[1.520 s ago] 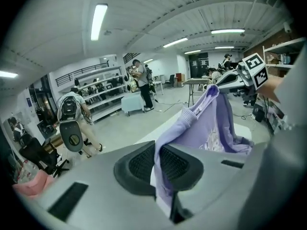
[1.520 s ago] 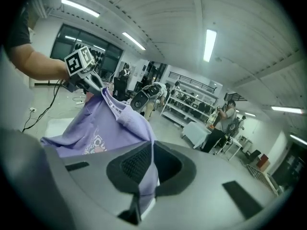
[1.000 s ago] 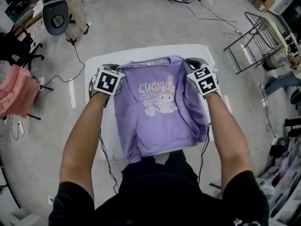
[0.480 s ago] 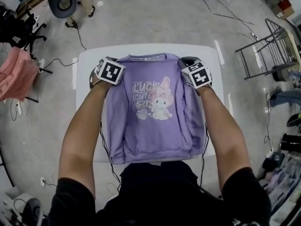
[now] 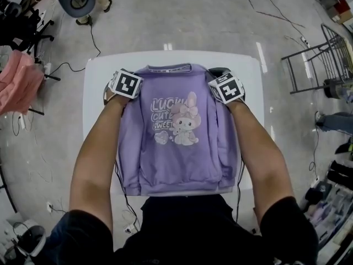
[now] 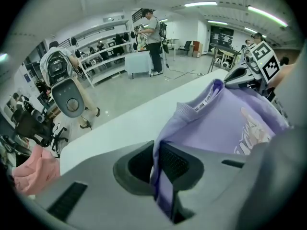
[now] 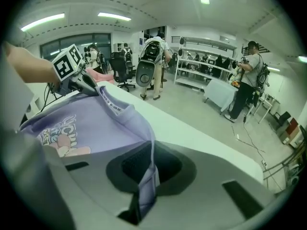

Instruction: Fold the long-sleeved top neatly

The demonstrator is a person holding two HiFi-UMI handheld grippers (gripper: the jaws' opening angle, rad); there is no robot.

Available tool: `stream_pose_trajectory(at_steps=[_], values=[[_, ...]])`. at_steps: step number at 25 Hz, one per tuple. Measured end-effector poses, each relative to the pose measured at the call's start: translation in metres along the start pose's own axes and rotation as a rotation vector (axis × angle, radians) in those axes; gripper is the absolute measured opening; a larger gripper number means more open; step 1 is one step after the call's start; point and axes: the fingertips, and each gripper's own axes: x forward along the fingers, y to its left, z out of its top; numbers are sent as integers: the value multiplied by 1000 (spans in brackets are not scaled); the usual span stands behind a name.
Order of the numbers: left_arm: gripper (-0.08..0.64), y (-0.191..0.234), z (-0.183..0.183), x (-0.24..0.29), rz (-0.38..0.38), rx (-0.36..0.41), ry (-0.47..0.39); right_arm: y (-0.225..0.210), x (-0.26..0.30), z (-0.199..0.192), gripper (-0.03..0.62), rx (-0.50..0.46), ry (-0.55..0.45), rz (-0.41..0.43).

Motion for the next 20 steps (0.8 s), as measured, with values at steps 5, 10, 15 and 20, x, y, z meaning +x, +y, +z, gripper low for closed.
stream_pose_trajectory(at_steps=[5,10,15,20], values=[[74,-4,4,-8,-64,-1,-7,-2,-11,5,123,71,-20,82],[109,-7,-3,-44,-171,-37,-99,-16,-63,12,132,206,-149,127],[122,1,-45,-65,-147,-141,-111,-3,-87,-26,153,242,-72,111],[143,-2,-81,-66,-163,-285,-105,12,-85,-57,189,347,-33,128]])
